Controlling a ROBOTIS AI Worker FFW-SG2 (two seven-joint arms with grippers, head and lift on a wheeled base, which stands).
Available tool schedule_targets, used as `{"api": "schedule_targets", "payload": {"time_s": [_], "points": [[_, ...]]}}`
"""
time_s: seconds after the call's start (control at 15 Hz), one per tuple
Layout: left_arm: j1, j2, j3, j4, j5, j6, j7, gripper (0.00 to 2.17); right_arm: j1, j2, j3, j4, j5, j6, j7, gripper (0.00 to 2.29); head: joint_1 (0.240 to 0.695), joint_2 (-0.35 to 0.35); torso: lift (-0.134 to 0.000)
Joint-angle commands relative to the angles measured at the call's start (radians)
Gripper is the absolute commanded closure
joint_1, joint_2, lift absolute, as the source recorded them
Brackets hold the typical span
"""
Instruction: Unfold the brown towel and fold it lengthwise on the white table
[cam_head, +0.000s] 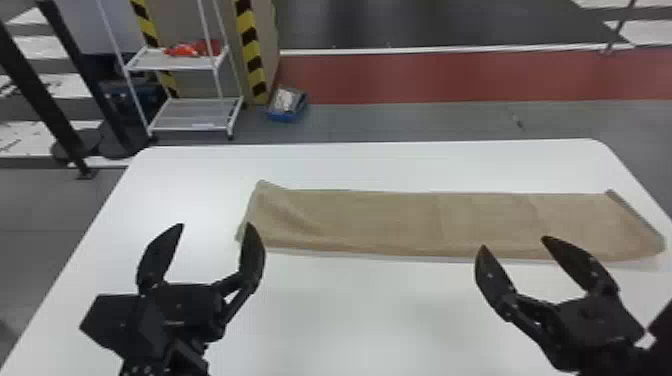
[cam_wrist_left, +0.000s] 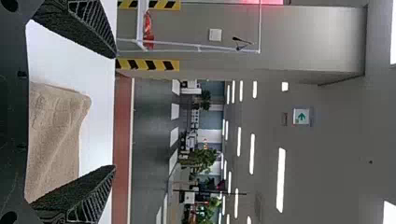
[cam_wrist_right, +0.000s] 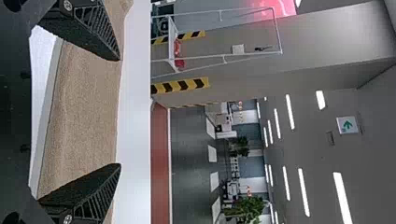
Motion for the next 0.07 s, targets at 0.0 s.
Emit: {"api": "schedule_targets", "payload": {"time_s": [0.0], "points": [[0.001,0.0,0.0,0.0,-0.001,0.0,0.0,0.03,0.002,0.002,-0.003,-0.005,-0.002,0.0,0.0,0.08,0.695,0.064,-0.123]]}}
